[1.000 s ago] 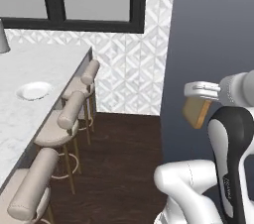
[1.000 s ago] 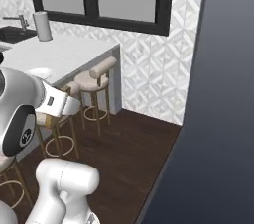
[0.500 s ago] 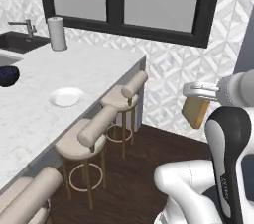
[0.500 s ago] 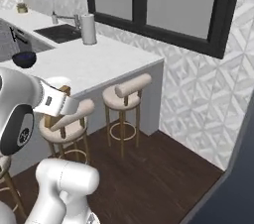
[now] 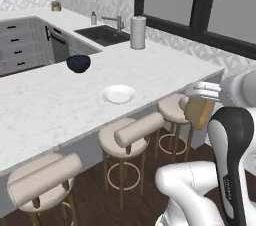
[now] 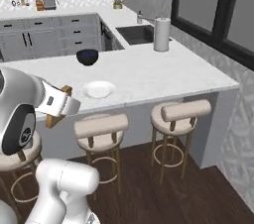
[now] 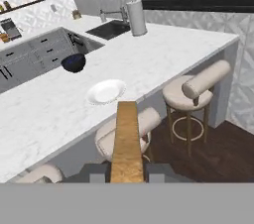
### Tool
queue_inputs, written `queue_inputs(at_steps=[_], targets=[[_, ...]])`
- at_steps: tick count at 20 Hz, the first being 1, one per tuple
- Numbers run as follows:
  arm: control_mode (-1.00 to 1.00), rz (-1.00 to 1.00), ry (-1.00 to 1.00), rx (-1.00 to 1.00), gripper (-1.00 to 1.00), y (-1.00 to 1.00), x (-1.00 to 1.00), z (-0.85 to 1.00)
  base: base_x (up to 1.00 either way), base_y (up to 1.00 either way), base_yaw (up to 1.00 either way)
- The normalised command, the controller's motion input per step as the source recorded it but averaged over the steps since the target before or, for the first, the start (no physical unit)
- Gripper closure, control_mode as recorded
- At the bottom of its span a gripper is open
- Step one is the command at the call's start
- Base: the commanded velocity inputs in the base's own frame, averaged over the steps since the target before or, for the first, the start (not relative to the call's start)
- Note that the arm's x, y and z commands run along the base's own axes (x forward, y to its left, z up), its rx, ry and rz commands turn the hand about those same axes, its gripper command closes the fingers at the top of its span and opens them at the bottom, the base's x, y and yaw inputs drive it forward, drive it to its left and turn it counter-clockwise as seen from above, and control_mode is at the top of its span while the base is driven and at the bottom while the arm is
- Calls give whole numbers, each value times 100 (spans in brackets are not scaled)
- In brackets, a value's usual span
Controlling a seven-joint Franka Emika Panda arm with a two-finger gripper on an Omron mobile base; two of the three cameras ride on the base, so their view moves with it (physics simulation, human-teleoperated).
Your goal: Start the toaster. Once the lever pops up, take the bread to the plate on the dining counter.
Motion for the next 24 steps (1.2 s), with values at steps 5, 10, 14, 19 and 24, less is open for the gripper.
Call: queue_inputs(at_steps=[5,10,14,19,24], targets=[[100,0,0,0,100,0,0,0,49,-20,76],[100,0,0,0,100,0,0,0,73,-76,50],[100,0,0,0,100,0,0,0,88,-93,35],[100,0,0,0,100,0,0,0,85,-62,15],[-100,12,3,14,100,-54,71,-36,0,0,0]])
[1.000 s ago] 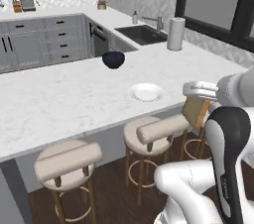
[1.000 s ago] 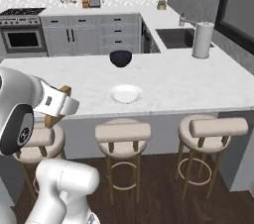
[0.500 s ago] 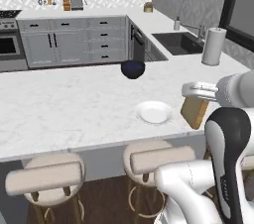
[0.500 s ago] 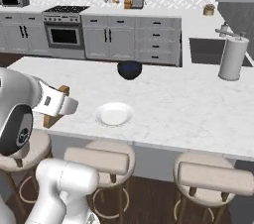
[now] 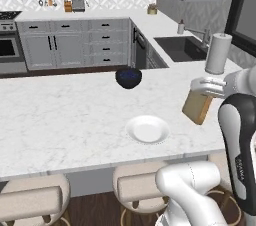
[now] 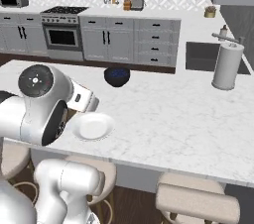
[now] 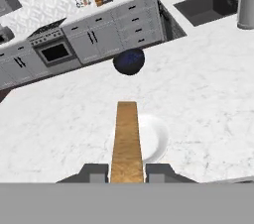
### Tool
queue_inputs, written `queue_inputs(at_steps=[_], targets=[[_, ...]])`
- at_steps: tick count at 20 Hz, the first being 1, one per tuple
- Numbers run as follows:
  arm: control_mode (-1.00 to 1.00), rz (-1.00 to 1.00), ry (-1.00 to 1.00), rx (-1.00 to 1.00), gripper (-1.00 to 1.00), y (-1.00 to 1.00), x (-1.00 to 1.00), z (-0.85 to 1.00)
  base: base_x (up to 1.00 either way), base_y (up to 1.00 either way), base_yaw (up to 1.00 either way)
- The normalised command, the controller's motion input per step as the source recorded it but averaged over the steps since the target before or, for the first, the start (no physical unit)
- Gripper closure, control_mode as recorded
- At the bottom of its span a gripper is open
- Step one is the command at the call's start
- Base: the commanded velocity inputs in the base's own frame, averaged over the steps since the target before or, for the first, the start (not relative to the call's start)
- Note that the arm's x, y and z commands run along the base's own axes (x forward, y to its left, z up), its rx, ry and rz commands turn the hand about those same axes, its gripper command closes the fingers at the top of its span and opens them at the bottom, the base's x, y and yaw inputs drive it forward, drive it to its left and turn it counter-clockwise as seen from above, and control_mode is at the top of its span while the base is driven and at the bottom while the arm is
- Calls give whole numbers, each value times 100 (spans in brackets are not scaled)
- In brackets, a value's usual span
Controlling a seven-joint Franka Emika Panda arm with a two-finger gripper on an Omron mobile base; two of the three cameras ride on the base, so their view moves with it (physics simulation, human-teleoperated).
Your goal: Start the toaster. Once the lever pops up, take the bread to the plate on the dining counter.
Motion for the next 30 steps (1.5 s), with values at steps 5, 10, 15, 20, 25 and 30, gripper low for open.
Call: queue_inputs(at_steps=[5,10,15,20,25,30], targets=[[-100,25,3,12,100,-28,84,-70,0,0,0],[-100,24,8,9,100,7,76,-71,0,0,0],[-100,12,20,9,100,16,88,-62,0,0,0],[-100,5,9,3,100,19,52,-61,0,0,0],[-100,6,0,0,100,46,8,-52,0,0,0],[-100,2,0,0,100,37,32,-41,0,0,0]])
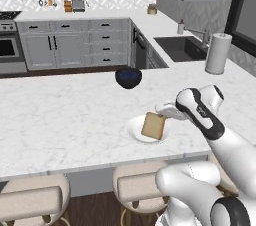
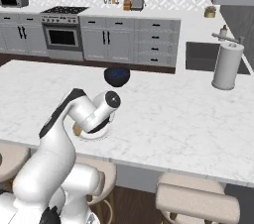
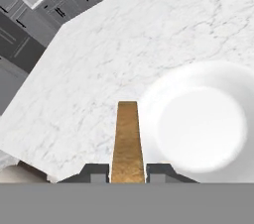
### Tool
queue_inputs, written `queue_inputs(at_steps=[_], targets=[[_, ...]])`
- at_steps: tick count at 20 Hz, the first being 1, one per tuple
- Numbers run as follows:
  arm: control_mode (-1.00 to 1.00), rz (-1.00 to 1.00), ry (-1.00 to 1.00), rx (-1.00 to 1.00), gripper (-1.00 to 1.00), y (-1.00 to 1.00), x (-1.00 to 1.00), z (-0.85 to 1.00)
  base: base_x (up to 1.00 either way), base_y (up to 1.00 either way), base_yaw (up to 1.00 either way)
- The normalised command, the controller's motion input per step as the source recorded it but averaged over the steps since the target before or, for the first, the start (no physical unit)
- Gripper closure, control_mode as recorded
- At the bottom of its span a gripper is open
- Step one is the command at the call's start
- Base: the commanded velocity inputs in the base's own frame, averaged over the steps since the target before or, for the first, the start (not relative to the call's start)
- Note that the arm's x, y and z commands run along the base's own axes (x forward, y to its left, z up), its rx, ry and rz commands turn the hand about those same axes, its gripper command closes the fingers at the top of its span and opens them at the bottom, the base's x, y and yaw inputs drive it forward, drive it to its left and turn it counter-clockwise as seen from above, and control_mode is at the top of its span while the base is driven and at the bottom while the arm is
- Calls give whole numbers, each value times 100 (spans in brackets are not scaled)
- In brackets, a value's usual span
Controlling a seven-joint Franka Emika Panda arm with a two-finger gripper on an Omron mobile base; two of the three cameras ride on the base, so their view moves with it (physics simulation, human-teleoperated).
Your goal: Start the toaster. Once the lever pops up, take the bread to the plate on the dining counter.
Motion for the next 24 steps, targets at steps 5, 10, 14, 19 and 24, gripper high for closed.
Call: queue_inputs(at_steps=[5,10,14,19,24], targets=[[-100,1,-1,0,100,1,29,-31,0,0,0],[-100,0,-4,0,100,0,1,-33,0,0,0],[-100,0,-2,0,100,0,26,-28,0,0,0],[-100,0,0,0,100,0,68,-9,0,0,0],[-100,0,0,-1,-100,0,16,-17,0,0,0]])
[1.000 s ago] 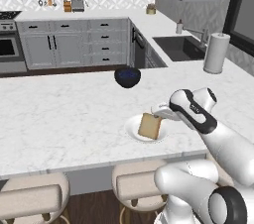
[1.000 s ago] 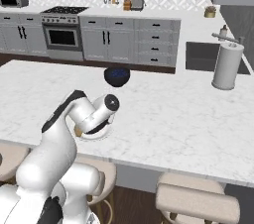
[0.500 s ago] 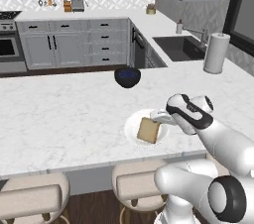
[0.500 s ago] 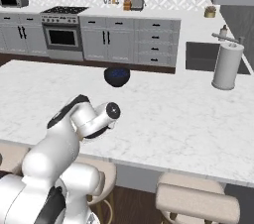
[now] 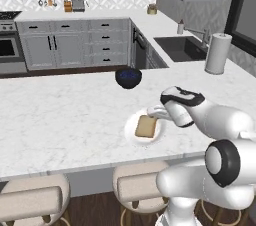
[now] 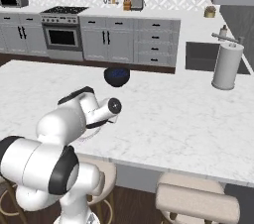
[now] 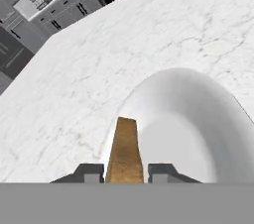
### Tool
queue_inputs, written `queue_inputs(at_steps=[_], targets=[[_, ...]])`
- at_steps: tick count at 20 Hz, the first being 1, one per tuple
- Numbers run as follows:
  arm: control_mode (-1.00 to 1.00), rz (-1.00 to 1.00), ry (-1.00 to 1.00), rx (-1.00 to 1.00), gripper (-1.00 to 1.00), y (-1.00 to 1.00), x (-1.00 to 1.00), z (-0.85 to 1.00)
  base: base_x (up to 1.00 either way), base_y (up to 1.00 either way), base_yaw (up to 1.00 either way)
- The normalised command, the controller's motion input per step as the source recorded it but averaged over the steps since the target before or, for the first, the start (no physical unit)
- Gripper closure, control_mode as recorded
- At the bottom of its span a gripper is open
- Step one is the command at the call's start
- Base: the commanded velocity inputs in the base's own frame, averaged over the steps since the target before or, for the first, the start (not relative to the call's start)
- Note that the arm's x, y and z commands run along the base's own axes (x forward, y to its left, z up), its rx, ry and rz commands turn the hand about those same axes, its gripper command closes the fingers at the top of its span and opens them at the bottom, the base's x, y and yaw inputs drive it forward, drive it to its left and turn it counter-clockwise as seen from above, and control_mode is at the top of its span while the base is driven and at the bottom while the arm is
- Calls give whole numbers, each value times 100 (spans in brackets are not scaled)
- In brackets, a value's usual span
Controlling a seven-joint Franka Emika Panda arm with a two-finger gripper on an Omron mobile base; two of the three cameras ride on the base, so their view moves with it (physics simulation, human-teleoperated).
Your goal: Start the toaster. Once the lever pops up, take the bread to the plate on the dining counter.
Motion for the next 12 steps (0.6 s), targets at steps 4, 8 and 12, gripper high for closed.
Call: queue_inputs(at_steps=[4,8,12], targets=[[-100,0,-3,-2,-100,-21,-1,-3,0,0,0],[-100,0,-10,-4,-100,-43,-5,1,0,0,0],[-100,-1,-8,-7,-100,-44,0,8,0,0,0]])
